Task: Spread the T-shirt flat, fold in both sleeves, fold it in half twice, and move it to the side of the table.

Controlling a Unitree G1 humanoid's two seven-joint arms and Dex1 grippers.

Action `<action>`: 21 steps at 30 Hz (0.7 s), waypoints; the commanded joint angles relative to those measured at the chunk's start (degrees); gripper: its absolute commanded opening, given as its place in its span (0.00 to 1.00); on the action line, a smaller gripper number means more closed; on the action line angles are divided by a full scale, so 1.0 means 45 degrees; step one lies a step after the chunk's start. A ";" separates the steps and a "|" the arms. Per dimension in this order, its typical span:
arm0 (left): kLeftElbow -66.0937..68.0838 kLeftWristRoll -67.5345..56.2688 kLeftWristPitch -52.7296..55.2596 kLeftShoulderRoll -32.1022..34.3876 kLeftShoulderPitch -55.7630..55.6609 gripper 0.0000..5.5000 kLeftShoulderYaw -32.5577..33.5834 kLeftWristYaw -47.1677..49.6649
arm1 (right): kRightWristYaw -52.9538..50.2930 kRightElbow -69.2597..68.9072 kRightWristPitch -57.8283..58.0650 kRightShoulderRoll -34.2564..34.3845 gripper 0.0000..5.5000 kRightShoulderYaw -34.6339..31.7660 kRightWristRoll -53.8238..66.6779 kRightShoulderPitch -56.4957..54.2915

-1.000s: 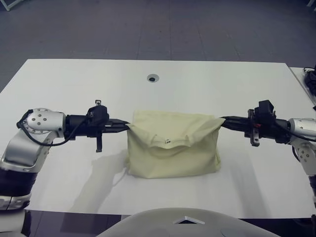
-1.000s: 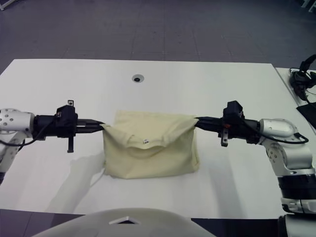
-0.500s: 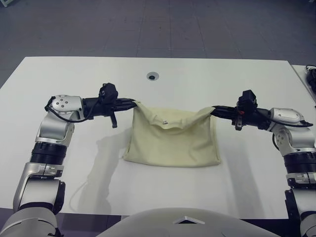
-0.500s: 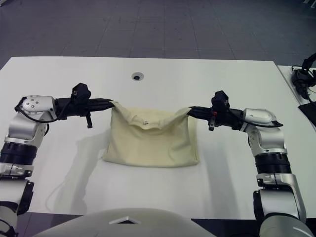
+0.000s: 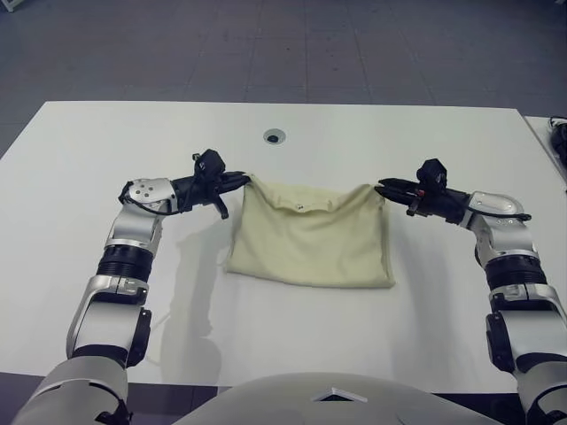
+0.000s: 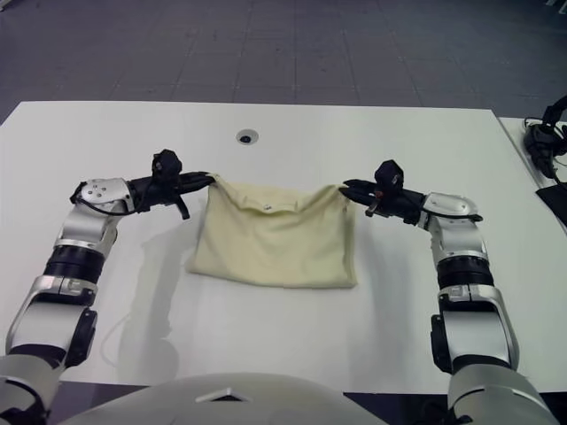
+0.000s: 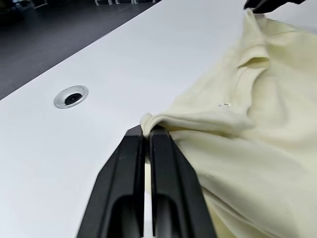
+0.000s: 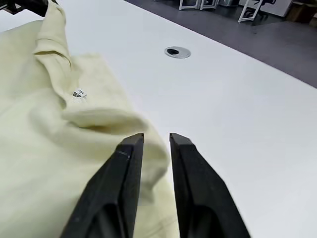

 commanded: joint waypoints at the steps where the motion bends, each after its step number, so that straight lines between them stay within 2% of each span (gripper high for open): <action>1: 0.0673 0.0365 -0.0286 -0.0336 -0.0286 0.13 0.0433 0.1183 | -0.0254 0.0390 -0.0236 -0.0021 0.30 -0.0107 -0.0439 -0.0213; 7: 0.1379 0.0726 -0.0526 -0.0297 -0.0249 0.31 0.0833 0.2360 | -0.0626 0.0400 -0.1084 -0.0119 0.48 -0.0203 -0.0811 0.0116; 14: 0.0753 0.0316 -0.0663 -0.0247 0.0254 0.50 0.1824 0.3178 | -0.0473 -0.1543 -0.1427 0.0376 0.66 -0.0042 -0.0613 0.0288; 17: -0.0730 -0.0243 -0.0492 -0.0329 0.0601 0.60 0.2492 0.3501 | -0.0690 -0.1385 -0.1870 0.0311 0.75 0.0736 -0.1752 -0.0096; 21: -0.2858 -0.0889 0.0007 -0.0234 0.1161 0.72 0.3254 0.3948 | -0.1666 0.0296 -0.3468 -0.0105 0.87 0.2326 -0.4546 -0.0982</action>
